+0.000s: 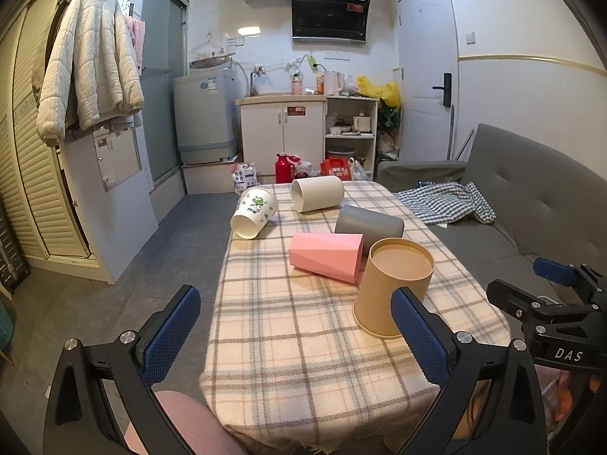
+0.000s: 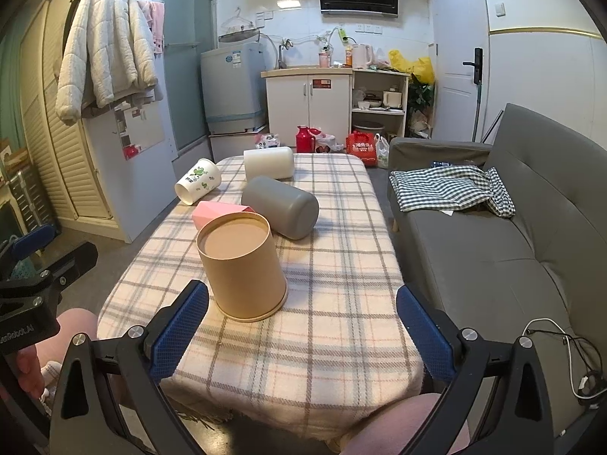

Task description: Flip cup upside down

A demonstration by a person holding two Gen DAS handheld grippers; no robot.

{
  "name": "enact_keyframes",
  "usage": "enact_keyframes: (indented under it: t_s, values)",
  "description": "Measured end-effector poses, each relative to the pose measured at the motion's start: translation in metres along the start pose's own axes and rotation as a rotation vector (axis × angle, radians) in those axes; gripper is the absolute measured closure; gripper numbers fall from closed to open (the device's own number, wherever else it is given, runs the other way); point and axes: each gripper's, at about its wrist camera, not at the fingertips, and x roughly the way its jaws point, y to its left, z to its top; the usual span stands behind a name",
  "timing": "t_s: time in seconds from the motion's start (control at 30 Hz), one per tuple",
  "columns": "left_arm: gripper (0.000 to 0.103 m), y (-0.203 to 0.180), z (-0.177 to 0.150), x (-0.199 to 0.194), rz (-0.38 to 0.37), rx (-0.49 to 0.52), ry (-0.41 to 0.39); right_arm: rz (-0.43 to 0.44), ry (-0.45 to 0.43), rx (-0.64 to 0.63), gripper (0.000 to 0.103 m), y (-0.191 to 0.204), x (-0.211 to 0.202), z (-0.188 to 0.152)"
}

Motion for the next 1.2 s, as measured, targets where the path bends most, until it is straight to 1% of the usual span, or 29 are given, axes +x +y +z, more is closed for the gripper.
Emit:
enact_keyframes:
  t_s: [0.33,0.37,0.4,1.2]
  values:
    - [0.0,-0.0029,0.0,0.0003,-0.004,0.004,0.008,-0.003,0.004,0.002,0.003,-0.001,-0.0017,-0.0012]
    - [0.0,-0.0029,-0.0001,0.0003,-0.006,0.004,0.009,-0.003,0.005,0.002,0.0,-0.001,-0.0016,-0.0011]
    - [0.0,-0.0028,0.0,0.0002,-0.005,0.004,0.008,-0.004,0.005,0.003,0.0,-0.001,-0.0018,-0.0014]
    - [0.0,0.0006,-0.005,0.0044,-0.002,0.004,0.015,-0.01,0.016,0.009,0.0,-0.0037,-0.0002,-0.0023]
